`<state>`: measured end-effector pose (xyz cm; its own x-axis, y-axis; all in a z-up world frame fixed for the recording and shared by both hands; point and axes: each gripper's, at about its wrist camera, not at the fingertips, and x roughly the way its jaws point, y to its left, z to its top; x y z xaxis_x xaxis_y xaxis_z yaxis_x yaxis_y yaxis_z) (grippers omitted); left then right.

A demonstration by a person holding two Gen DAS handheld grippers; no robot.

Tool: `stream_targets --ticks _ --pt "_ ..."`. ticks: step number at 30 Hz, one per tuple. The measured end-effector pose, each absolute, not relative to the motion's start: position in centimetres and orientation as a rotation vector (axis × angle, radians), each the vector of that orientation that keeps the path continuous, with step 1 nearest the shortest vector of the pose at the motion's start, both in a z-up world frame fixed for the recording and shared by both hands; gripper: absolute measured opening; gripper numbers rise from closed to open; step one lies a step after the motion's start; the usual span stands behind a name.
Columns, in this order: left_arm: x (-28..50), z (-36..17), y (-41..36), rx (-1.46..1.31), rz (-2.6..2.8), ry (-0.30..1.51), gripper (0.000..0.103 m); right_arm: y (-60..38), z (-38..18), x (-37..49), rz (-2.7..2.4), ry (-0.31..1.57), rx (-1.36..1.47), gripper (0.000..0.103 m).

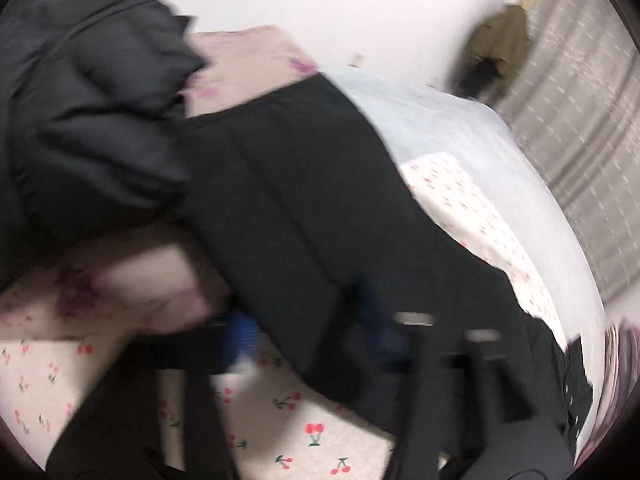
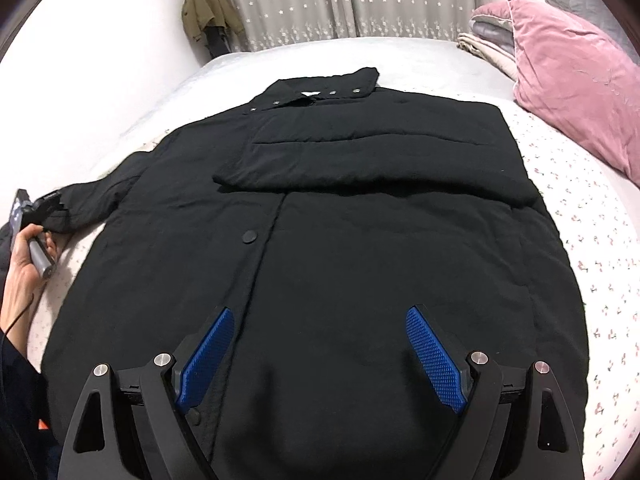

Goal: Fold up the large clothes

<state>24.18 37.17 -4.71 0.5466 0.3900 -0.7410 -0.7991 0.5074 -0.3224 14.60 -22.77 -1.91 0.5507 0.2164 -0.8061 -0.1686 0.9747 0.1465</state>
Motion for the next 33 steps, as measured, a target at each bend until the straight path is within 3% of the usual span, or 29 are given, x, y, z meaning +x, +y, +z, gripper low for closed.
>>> stream_targets --ticks 1,4,10,17,24,26,28,30,33 --pt "24.0 -4.5 37.0 -0.72 0.758 0.631 0.014 -22.8 -2.2 14.8 0.224 0.964 0.057 0.089" --pt "22.9 -3.3 37.0 -0.769 0.708 0.533 0.01 -23.3 -2.3 15.0 0.219 0.971 0.081 0.089" --pt "21.5 1.2 35.2 -0.746 0.603 0.356 0.01 -24.3 -2.0 15.1 0.193 0.958 0.106 0.089" --pt "21.9 5.2 31.2 -0.649 0.455 0.276 0.01 -26.6 -2.8 16.1 0.135 1.022 0.178 0.089" --pt "22.8 9.9 20.8 -0.575 0.122 0.22 0.01 -28.6 -3.6 16.7 0.102 1.07 0.304 0.089" --pt "23.8 10.3 15.3 -0.493 -0.061 0.271 0.019 -28.6 -3.6 16.7 0.112 1.065 0.33 0.089" --pt "25.6 8.9 7.4 -0.388 -0.35 0.44 0.064 -28.7 -3.6 16.6 0.133 1.064 0.356 0.089" --pt "26.4 6.5 2.5 -0.306 -0.441 0.545 0.072 -29.0 -3.7 16.6 0.135 1.069 0.373 0.089" --pt "27.3 3.6 -0.1 -0.24 -0.448 0.662 0.071 -30.0 -4.0 16.5 0.108 1.078 0.403 0.089"
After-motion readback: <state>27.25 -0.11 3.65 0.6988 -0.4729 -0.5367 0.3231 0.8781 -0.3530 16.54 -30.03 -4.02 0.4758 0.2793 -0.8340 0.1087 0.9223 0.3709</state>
